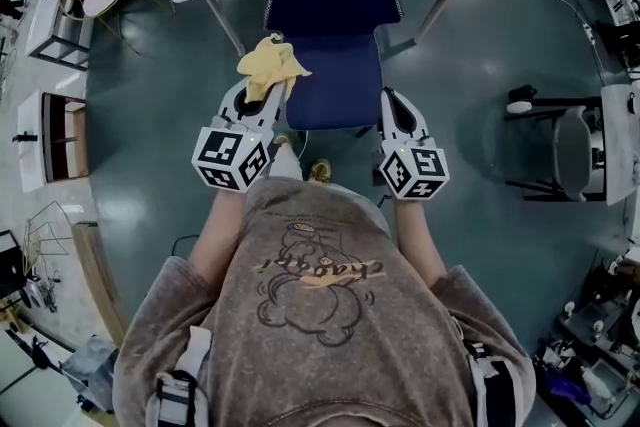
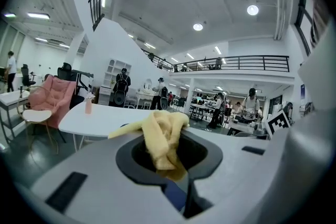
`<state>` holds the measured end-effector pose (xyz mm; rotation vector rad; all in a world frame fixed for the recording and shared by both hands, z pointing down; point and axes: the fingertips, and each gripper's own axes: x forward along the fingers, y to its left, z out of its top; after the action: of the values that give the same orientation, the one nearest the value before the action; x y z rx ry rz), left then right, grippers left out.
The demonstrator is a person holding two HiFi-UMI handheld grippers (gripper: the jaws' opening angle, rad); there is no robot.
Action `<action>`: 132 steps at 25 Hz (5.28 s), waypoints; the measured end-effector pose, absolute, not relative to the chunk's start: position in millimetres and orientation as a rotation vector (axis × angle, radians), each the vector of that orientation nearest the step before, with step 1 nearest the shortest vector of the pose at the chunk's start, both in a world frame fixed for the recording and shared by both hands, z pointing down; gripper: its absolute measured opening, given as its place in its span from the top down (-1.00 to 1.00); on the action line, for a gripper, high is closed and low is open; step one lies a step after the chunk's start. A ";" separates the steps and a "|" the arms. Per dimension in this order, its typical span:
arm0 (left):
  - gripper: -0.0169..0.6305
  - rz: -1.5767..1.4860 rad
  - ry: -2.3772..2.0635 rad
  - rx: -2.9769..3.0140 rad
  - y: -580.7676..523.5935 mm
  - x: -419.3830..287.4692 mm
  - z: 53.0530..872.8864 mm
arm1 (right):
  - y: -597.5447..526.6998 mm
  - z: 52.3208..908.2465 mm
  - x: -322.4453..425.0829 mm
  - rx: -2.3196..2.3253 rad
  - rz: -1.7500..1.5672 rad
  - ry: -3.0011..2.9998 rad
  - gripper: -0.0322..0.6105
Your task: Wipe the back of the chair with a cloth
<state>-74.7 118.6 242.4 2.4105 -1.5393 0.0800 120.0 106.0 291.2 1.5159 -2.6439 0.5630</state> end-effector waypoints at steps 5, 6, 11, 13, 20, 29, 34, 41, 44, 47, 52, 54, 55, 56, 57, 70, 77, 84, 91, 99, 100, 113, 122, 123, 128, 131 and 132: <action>0.73 0.114 -1.528 2.411 99.1 -77.6 246.7 | 90.7 296.0 125.3 1.537 0.591 -2.623 0.82; 0.73 0.123 -1.525 2.411 94.3 -79.6 247.9 | 87.2 297.5 124.8 1.543 0.598 -2.617 0.82; 0.73 0.122 -1.502 2.399 68.4 -95.1 255.8 | 65.4 303.2 114.4 1.568 0.611 -2.584 0.82; 0.73 0.111 -1.493 2.390 57.7 -102.2 257.9 | 56.3 305.1 108.4 1.575 0.617 -2.575 0.82; 0.73 0.128 -1.441 2.390 9.0 -131.9 271.0 | 14.6 312.5 78.0 1.594 0.613 -2.537 0.82; 0.73 0.096 -1.351 2.413 -39.7 -144.4 275.6 | -28.3 317.5 59.0 1.641 0.607 -2.493 0.82; 0.73 0.117 -1.351 2.383 -55.3 -149.4 288.1 | -46.6 322.4 58.6 1.640 0.618 -2.481 0.82; 0.73 0.153 -1.395 2.321 -68.5 -144.5 308.4 | -66.0 332.7 67.2 1.576 0.635 -2.498 0.82; 0.73 0.163 -1.414 2.295 -75.6 -144.6 316.5 | -76.8 337.4 66.0 1.545 0.651 -2.515 0.82; 0.73 0.170 -1.430 2.270 -82.9 -149.1 329.7 | -85.1 344.3 60.3 1.519 0.650 -2.525 0.82; 0.73 0.185 -1.441 2.219 -101.1 -150.5 359.7 | -94.6 348.5 61.4 1.511 0.627 -2.516 0.82; 0.73 0.204 -1.439 2.207 -112.2 -150.2 372.6 | -96.5 350.6 64.5 1.521 0.627 -2.508 0.82; 0.73 0.211 -1.441 2.201 -118.2 -149.7 378.3 | -96.9 351.0 67.1 1.529 0.628 -2.503 0.82; 0.73 0.215 -1.444 2.195 -124.3 -148.7 382.7 | -97.3 351.1 70.2 1.537 0.630 -2.498 0.82; 0.73 0.217 -1.449 2.192 -130.6 -147.6 385.8 | -97.4 351.2 73.5 1.545 0.634 -2.493 0.82; 0.73 0.318 -1.522 2.129 -187.4 -152.9 442.7 | -96.4 363.5 83.3 1.531 0.674 -2.476 0.82; 0.73 0.333 -1.531 2.098 -217.5 -160.0 458.2 | -104.1 368.6 76.0 1.523 0.688 -2.472 0.82; 0.73 0.392 -1.499 2.107 -238.8 -150.2 476.5 | -108.1 375.8 77.0 1.517 0.708 -2.462 0.82; 0.73 0.419 -1.445 2.129 -246.9 -138.6 487.1 | -109.3 384.8 78.0 1.529 0.733 -2.444 0.82; 0.73 0.429 -1.330 2.156 -260.5 -87.4 499.1 | -115.9 392.4 110.0 1.594 0.761 -2.400 0.82; 0.73 0.420 -1.340 2.140 -262.9 -84.5 500.4 | -115.0 394.7 113.3 1.597 0.769 -2.395 0.82; 0.74 0.476 -1.282 2.193 -267.6 -31.0 504.5 | -112.3 420.1 150.0 1.610 0.847 -2.338 0.82; 0.74 0.475 -1.139 2.261 -277.3 36.3 507.4 | -104.5 428.7 161.8 1.631 0.876 -2.314 0.82; 0.74 0.468 -1.126 2.264 -279.9 44.8 507.3 | -103.6 429.5 162.8 1.635 0.879 -2.311 0.82; 0.74 0.436 -1.060 2.302 -287.8 88.6 505.3 | -96.9 431.8 171.8 1.654 0.881 -2.305 0.82; 0.74 0.425 -1.017 2.325 -289.2 112.1 506.0 | -90.3 437.1 179.0 1.668 0.891 -2.292 0.82; 0.74 0.420 -1.003 2.328 -288.0 118.7 506.6 | -87.0 439.4 181.3 1.673 0.899 -2.285 0.82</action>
<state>118.7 -288.0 506.6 2.3275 -1.0031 0.4203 181.3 -87.0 439.4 1.6726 -2.2848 0.8986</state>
